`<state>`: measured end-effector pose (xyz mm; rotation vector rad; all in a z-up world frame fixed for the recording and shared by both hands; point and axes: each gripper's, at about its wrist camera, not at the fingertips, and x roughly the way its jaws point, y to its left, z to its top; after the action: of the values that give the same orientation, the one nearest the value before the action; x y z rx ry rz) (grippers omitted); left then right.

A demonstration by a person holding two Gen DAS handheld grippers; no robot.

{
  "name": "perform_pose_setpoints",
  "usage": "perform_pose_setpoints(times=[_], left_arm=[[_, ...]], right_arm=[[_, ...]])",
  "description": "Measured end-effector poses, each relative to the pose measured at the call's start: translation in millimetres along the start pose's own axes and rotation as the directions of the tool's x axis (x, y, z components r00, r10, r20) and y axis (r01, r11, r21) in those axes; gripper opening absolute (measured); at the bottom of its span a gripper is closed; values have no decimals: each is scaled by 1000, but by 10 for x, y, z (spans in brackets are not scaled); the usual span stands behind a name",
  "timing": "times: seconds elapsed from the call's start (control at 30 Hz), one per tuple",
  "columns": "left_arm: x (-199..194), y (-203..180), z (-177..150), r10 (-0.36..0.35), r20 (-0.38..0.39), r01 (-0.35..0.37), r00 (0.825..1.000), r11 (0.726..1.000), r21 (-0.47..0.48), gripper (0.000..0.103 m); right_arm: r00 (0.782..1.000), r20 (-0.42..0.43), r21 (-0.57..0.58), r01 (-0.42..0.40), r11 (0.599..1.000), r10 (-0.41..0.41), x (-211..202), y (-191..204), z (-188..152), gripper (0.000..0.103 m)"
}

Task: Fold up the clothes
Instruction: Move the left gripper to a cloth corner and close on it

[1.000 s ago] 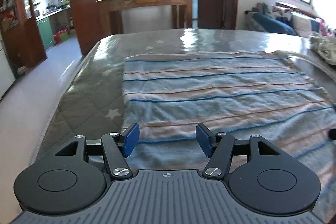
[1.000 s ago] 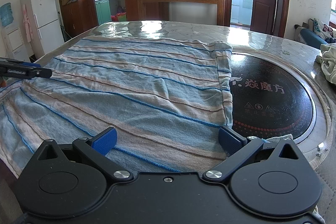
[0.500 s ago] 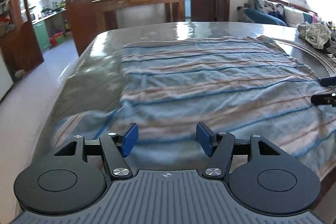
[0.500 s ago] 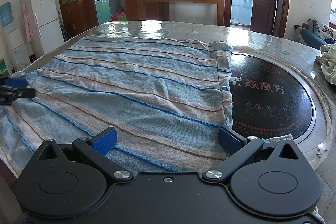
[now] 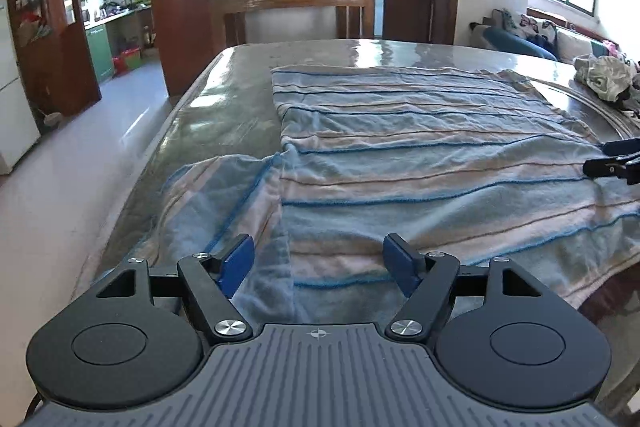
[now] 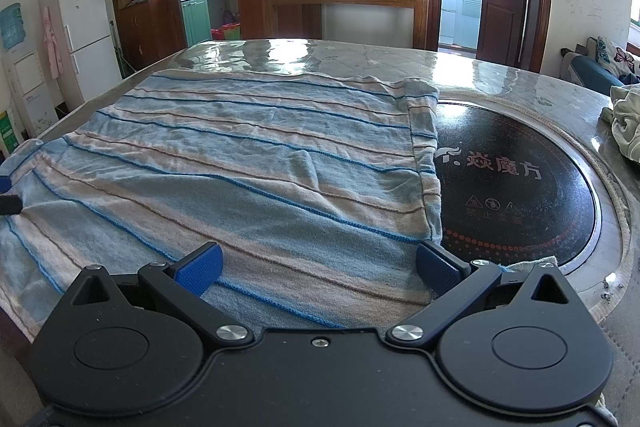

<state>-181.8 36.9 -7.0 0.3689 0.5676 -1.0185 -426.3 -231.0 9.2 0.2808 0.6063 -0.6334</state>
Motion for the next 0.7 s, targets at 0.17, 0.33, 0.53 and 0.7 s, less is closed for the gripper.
perform_pose_setpoints(times=[0.17, 0.33, 0.53, 0.7], left_arm=[[-182, 169, -39, 22, 3, -22, 1000, 996, -82, 72], [-365, 364, -92, 77, 10, -74, 997, 980, -185, 72], [-541, 743, -110, 182, -3, -171, 983, 920, -353, 69], [-476, 931, -110, 205, -59, -210, 977, 876, -435, 52]], right_arm=[[1000, 0, 0, 0, 1000, 0, 0, -8, 2, 103], [1000, 0, -1, 0, 1000, 0, 3, -15, 4, 103], [1000, 0, -2, 1, 1000, -1, 2, -22, 5, 103], [1000, 0, -1, 1, 1000, -1, 4, -15, 4, 103]])
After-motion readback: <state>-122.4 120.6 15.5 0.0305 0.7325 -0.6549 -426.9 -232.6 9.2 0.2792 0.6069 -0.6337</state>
